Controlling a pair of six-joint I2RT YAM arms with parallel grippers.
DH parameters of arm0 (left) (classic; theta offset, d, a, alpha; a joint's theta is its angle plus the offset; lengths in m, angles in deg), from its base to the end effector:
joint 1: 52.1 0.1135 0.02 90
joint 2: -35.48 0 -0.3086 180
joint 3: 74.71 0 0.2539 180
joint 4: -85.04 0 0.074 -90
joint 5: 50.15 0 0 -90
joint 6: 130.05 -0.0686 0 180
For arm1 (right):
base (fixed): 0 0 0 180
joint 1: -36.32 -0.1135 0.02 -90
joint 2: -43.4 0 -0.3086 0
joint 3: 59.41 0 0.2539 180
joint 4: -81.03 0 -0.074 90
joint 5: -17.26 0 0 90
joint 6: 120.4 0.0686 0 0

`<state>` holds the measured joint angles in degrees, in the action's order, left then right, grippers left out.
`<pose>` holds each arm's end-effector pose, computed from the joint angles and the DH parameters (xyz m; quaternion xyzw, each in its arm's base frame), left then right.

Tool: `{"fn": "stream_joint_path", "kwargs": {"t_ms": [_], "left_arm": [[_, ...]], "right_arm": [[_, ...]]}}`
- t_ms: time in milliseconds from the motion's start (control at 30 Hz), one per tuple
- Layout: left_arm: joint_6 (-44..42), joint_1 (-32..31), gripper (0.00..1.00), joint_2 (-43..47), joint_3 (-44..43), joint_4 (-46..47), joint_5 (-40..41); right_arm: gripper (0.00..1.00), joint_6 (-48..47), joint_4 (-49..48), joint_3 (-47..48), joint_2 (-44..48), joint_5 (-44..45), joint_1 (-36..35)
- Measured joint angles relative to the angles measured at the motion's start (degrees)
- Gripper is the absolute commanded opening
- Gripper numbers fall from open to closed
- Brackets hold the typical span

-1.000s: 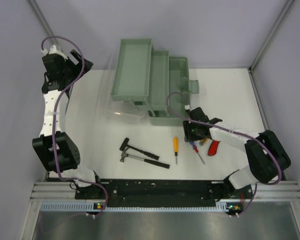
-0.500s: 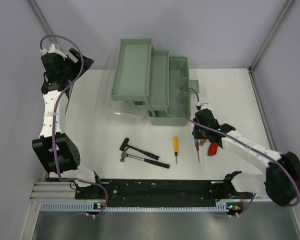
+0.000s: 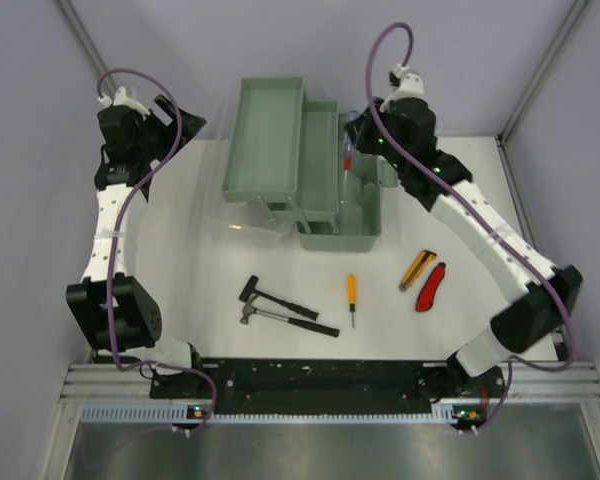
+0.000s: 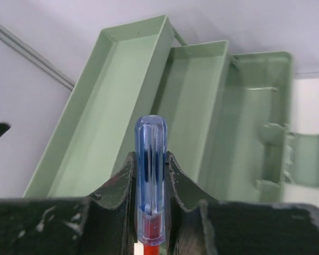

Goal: Pack the tool kit

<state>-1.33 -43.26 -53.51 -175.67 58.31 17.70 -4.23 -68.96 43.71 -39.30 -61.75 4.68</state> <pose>0.3952 0.0353 0.4397 -0.2061 0.7586 -0.3015 0.5396 0.3117 0.1767 0.4846 0.0255 0.7623 0.2466 0.5979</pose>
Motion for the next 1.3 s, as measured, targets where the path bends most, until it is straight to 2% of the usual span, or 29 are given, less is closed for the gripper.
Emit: {"fn": "stream_joint_path", "kwargs": {"t_ms": [167,300,367,433,467,533,600,700,800,867,1100,1167,1300], "left_arm": [[-2.6,0.1,0.92,2.9,-0.7,-5.7,0.1],[-4.8,0.1,0.92,5.9,-0.3,-8.7,0.6],[-5.7,0.1,0.92,7.4,0.2,-9.5,0.6],[-5.9,0.1,0.92,8.4,0.7,-9.9,0.4],[-6.0,0.1,0.91,8.8,0.9,-10.3,0.2],[-6.3,0.1,0.91,9.0,1.2,-10.8,-0.4],[-6.8,0.1,0.92,9.0,1.6,-11.5,-0.6],[-7.8,0.1,0.92,9.0,1.7,-13.1,-0.4],[-8.7,0.1,0.92,9.0,1.7,-14.2,-0.3],[-8.7,0.1,0.92,9.0,1.7,-14.5,-0.3],[-8.6,0.1,0.92,9.5,3.3,-14.4,-0.5],[-8.6,0.1,0.92,9.6,3.9,-14.4,-0.3],[-8.6,0.1,0.91,9.7,4.6,-14.4,0.7]], "right_arm": [[0.03,2.6,-1.6,14.9,-22.0,-3.2,0.0],[0.06,4.0,-0.3,19.4,-33.0,-4.2,-0.1],[0.13,4.2,0.5,19.5,-35.6,-3.8,-0.1],[0.27,4.6,1.1,19.5,-36.7,-3.3,-0.1],[0.37,4.8,1.1,19.5,-36.8,-3.1,-0.1],[0.47,4.6,1.0,19.8,-36.7,-2.4,-0.1],[0.52,4.7,0.5,19.8,-36.7,-1.8,-0.1],[0.54,4.5,0.8,19.8,-36.4,-1.6,-0.1],[0.54,4.0,1.1,17.7,-33.5,-1.7,-0.1],[0.58,2.9,1.1,13.9,-29.1,-2.0,-0.1],[0.77,-7.0,1.1,-11.4,0.3,-7.1,-0.2],[0.80,-9.0,1.1,-18.8,7.4,-8.0,-0.6],[0.81,-11.1,1.7,-32.9,14.2,-5.6,-5.1]]}}
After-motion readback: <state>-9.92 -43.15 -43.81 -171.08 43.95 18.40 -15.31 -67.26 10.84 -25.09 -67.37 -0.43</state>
